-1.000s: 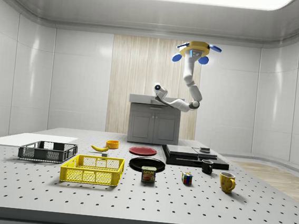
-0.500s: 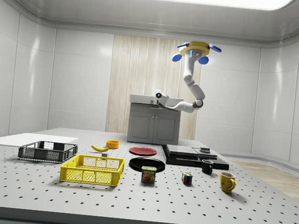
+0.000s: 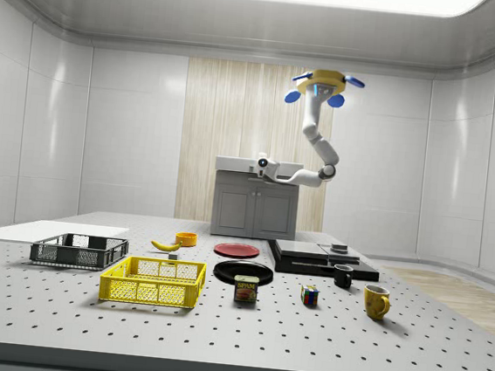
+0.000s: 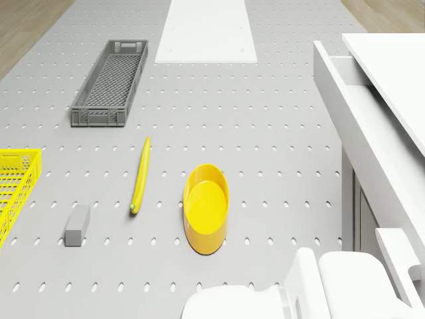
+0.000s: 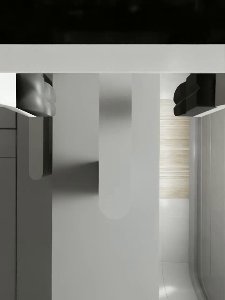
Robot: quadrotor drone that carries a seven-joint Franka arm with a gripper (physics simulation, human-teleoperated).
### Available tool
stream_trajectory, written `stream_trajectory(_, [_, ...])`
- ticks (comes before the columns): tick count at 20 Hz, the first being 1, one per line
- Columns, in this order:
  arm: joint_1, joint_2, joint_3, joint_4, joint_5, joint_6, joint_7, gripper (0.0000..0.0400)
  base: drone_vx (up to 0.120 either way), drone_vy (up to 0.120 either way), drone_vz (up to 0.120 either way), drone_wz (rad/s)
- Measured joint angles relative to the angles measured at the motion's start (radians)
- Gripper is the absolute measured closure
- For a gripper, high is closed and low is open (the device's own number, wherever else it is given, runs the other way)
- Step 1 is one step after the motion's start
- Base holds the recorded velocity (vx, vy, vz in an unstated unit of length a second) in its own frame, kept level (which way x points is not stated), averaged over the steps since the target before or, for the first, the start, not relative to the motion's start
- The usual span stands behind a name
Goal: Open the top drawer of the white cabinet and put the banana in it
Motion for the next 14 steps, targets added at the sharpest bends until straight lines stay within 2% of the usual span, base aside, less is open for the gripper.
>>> stream_trajectory(5, [0.012, -0.002, -0.002, 0.004, -0.001, 0.01, 0.006, 0.0006, 0.0, -0.12, 0.0, 0.0])
stream_trajectory(6, [0.014, -0.002, -0.003, 0.005, -0.002, 0.012, 0.007, 0.0028, 0.0, -0.08, 0.0, 0.0])
stream_trajectory(8, [0.018, -0.003, -0.005, 0.005, -0.003, 0.015, 0.008, 0.0133, 0.0, 0.0, 0.0, 0.0])
stream_trajectory(10, [0.022, -0.003, -0.007, 0.005, -0.004, 0.017, 0.008, 0.0197, 0.0, 0.0, 0.0, 0.0])
stream_trajectory(12, [0.026, -0.003, -0.01, 0.006, -0.005, 0.02, 0.009, 0.0235, 0.0, 0.0, 0.0, 0.0])
stream_trajectory(14, [0.029, -0.004, -0.012, 0.006, -0.009, 0.022, 0.012, 0.0247, 0.0, 0.0, 0.0, 0.0])
